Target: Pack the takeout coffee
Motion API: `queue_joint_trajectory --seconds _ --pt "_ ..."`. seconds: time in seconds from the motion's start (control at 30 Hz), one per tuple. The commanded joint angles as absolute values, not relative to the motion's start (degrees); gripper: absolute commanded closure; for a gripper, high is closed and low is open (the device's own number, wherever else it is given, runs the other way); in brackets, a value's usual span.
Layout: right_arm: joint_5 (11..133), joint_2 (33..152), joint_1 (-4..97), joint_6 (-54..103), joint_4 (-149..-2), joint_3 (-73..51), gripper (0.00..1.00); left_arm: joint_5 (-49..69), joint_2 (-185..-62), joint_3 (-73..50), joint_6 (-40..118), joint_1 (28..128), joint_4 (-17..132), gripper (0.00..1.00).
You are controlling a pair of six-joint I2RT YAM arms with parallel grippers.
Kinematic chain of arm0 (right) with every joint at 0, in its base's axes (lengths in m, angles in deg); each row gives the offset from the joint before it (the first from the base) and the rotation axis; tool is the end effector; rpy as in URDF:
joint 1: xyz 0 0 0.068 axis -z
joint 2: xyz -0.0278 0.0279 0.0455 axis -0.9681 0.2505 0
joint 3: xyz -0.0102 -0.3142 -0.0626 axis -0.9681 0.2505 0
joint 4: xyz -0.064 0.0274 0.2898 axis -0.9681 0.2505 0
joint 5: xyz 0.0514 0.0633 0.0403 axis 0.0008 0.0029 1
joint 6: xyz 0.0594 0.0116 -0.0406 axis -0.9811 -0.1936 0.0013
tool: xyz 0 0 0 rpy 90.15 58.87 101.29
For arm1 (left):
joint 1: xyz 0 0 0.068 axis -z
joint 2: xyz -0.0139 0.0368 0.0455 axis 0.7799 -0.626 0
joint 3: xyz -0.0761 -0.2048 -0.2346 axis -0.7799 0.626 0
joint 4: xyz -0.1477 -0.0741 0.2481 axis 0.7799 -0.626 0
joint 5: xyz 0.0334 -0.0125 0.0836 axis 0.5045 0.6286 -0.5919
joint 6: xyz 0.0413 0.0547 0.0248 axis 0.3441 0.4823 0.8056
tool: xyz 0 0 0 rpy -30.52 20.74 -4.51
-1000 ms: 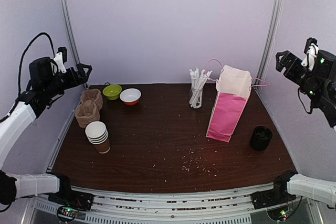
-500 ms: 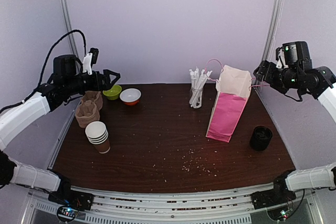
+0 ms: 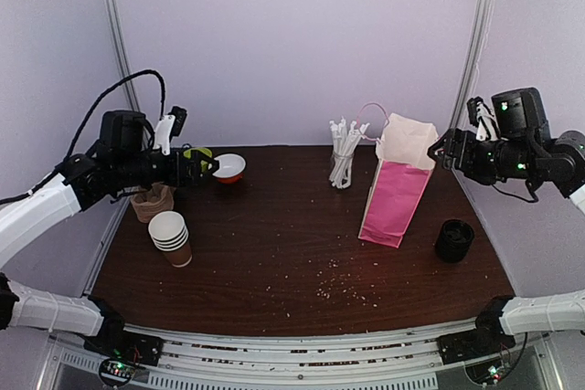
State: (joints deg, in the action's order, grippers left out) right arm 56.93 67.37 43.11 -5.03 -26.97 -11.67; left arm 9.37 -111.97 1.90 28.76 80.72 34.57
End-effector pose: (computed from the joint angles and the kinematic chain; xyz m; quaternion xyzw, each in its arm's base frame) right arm 0.1790 0.1042 0.4624 0.0623 0.8578 0.2403 0.4501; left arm 0.2473 -0.1489 0.3726 0.0902 0.8402 -0.2801 0.4555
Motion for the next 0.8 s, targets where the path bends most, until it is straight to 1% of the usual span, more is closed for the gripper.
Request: queue_joint_trajectory --seconds 0.0,0.13,0.23,0.37,0.5,0.6,0.77 --pt "56.9 66.9 35.7 -6.8 -29.4 -11.6 0.24 1.2 -110.0 -1.1 23.5 80.9 22.9 0.03" --pt "53.9 70.7 25.2 -6.9 -32.0 -14.9 0.24 -5.5 -108.7 -4.3 19.6 80.9 11.2 0.04" --pt "52.0 75.4 18.3 -5.6 -35.1 -16.7 0.24 -7.6 -105.6 -4.4 15.7 80.8 5.8 0.07" --pt "54.4 82.0 14.2 -4.3 -43.8 -15.4 0.24 -8.3 -102.1 -1.1 9.1 80.8 1.5 0.14" --pt "57.2 87.4 13.7 -4.9 -56.3 -11.9 0.27 -8.3 -98.8 3.2 3.6 80.6 0.0 0.27" --pt "59.7 91.7 13.7 -6.3 -62.4 -10.9 0.3 -8.9 -97.8 4.1 1.8 79.0 -1.4 0.43" --pt "63.2 97.4 13.7 -7.3 -66.6 -11.0 0.32 -8.5 -98.1 5.7 2.8 74.7 -1.9 0.57"
